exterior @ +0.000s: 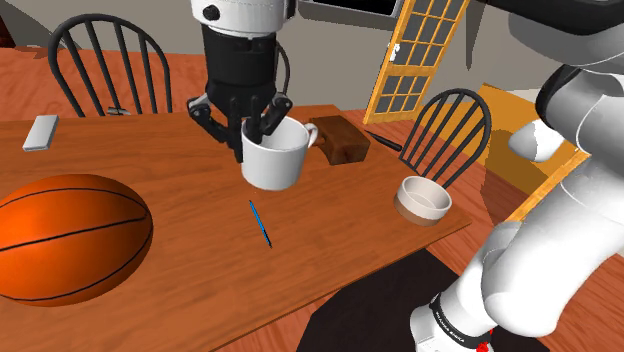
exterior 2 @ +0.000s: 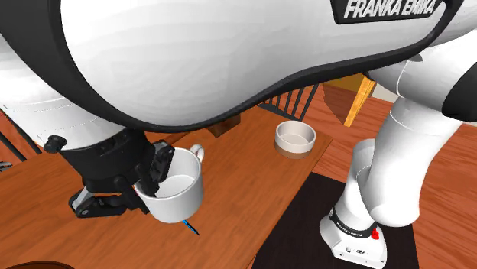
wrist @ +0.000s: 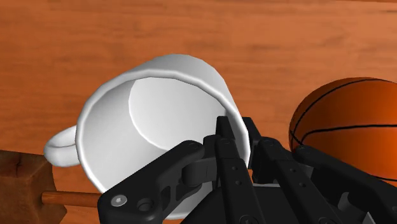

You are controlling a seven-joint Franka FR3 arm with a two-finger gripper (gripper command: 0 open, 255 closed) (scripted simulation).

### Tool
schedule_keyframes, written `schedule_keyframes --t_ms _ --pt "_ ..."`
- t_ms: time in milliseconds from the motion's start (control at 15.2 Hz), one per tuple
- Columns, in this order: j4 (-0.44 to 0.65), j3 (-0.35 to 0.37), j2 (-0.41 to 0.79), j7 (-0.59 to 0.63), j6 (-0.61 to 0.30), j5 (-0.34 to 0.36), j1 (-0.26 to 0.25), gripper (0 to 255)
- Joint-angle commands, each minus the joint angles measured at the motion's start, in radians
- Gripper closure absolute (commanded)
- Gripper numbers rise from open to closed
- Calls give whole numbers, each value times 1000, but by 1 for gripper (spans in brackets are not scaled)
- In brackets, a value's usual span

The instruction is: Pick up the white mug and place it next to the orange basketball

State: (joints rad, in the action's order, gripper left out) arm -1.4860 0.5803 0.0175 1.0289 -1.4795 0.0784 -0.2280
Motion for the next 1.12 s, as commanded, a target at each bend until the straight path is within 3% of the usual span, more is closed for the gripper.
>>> schedule_keyframes --t_ms 0,198,1056 --pt "83 35 77 69 23 43 -39 255" --pt "204 65 185 146 63 109 -106 255" --pt "-56 52 115 135 -140 65 -68 255"
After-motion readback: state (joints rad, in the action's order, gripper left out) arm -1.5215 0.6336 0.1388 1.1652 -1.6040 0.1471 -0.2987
